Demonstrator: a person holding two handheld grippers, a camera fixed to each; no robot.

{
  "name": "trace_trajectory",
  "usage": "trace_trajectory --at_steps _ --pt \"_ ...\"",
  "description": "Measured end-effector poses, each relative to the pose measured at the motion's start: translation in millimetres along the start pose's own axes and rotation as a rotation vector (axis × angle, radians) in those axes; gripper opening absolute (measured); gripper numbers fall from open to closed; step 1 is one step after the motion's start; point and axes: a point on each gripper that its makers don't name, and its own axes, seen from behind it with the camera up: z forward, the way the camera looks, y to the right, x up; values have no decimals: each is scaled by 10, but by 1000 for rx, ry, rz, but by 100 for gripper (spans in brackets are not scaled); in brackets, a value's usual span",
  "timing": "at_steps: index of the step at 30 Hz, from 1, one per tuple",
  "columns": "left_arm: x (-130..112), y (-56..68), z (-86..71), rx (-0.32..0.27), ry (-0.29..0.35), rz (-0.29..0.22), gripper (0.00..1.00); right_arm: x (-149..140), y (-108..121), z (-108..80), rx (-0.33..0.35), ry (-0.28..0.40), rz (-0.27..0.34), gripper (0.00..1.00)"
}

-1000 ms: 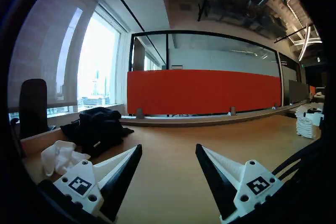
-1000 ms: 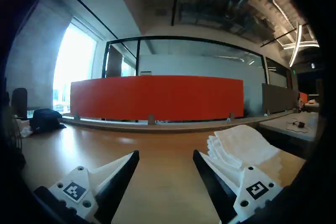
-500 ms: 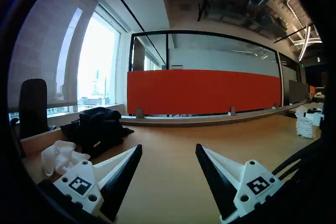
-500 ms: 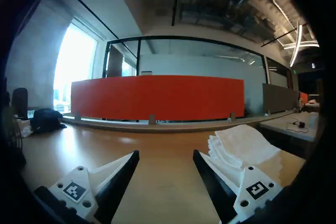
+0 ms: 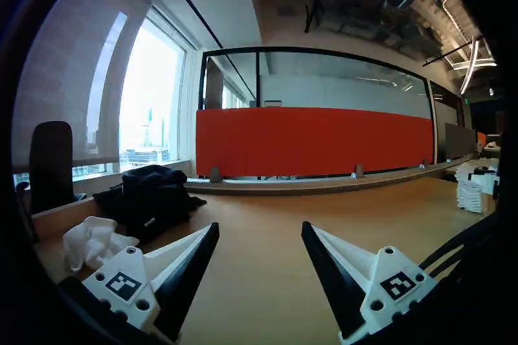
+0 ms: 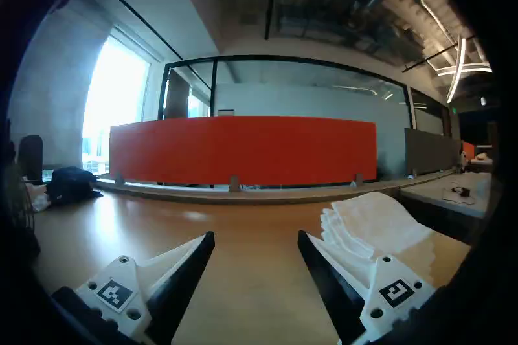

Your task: Fold towel

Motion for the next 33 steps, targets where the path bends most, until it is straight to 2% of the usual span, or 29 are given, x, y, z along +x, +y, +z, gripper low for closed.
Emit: trace_trajectory --at_steps 33 --pt "16 -17 -14 0 -2 -2 94 5 -5 7 0 0 0 100"
